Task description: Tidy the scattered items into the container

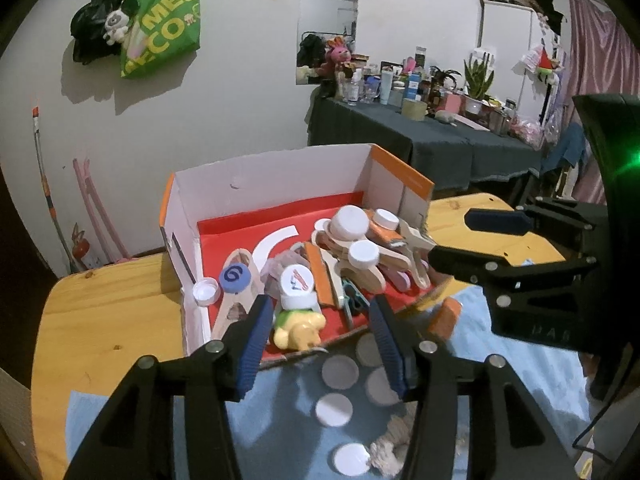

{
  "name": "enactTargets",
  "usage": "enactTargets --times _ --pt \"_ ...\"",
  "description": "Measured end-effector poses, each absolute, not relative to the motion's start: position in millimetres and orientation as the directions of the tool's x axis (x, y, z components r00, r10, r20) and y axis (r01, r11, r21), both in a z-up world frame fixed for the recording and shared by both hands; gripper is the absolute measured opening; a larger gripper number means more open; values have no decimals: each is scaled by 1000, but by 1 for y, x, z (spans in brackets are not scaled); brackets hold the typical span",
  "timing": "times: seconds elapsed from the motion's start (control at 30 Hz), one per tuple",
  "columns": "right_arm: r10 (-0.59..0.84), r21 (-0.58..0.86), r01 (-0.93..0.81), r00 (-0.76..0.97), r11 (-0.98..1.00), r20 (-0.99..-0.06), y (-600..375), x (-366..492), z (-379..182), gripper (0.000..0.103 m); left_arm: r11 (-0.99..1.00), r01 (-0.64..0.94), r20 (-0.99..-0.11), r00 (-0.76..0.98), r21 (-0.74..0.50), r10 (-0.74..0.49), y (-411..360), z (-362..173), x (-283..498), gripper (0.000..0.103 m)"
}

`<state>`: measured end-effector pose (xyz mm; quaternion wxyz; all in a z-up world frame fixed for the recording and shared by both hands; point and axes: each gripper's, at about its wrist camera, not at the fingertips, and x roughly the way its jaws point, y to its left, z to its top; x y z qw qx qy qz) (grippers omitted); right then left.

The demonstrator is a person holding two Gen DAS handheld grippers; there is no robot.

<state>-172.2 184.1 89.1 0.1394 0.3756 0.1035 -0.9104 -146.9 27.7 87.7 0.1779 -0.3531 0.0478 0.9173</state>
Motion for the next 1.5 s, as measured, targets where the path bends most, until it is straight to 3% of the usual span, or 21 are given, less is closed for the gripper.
enactTargets --times 0.77,1.5 --pt "-228 -70 441 -585 -895 -778 173 -80 40 59 -872 -486 -754 -552 -55 355 14 22 -90 58" --pt "-211 -52 450 -514 -891 -831 180 -50 4 59 -795 -603 -787 -463 -59 409 12 -1 -84 58"
